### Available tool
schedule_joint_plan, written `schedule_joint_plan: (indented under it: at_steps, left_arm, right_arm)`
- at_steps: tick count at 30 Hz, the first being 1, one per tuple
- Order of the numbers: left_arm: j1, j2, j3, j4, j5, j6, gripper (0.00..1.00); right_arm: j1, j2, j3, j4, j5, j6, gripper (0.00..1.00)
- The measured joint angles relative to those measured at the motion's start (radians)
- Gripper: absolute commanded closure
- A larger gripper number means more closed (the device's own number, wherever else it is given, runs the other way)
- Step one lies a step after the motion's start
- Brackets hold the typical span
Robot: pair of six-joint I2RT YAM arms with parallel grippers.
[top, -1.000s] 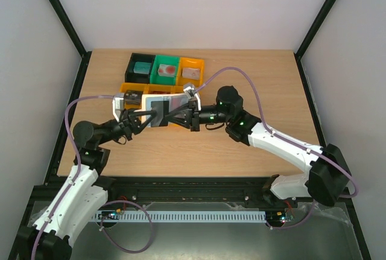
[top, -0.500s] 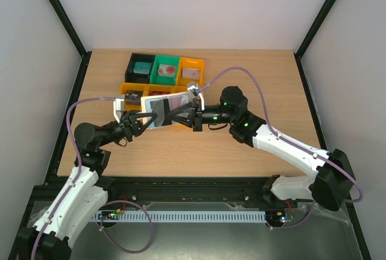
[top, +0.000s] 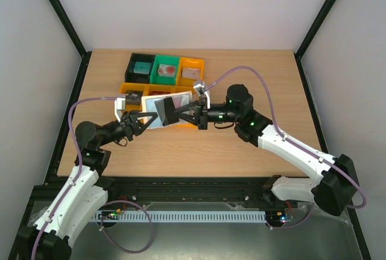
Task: Take the credit cards out of the card holder
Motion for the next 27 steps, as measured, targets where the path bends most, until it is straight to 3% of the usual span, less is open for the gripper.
schedule_joint_plan:
  at_steps: [7, 14, 17, 20, 27]
  left_arm:
    - [0.0, 0.004, 0.0, -0.002, 0.0, 0.003, 0.98]
    - [0.004, 0.004, -0.011, -0.003, -0.007, 0.009, 0.98]
    - [0.005, 0.003, -0.015, -0.003, -0.01, 0.009, 0.98]
    - [0.007, 0.002, -0.015, -0.003, -0.019, 0.009, 0.98]
    - [0.013, -0.008, -0.016, -0.145, -0.072, 0.016, 0.98]
  right_arm:
    - [0.021, 0.044, 0.001, 0.029, -0.023, 0.023, 0.98]
    - [0.042, 0.101, 0.001, 0.106, -0.044, 0.079, 0.91]
    - [0.047, 0.118, 0.001, 0.137, -0.046, 0.105, 0.98]
    - [0.047, 0.121, 0.001, 0.157, -0.048, 0.127, 0.98]
    - [0.008, 0.065, 0.001, 0.023, -0.003, 0.05, 0.98]
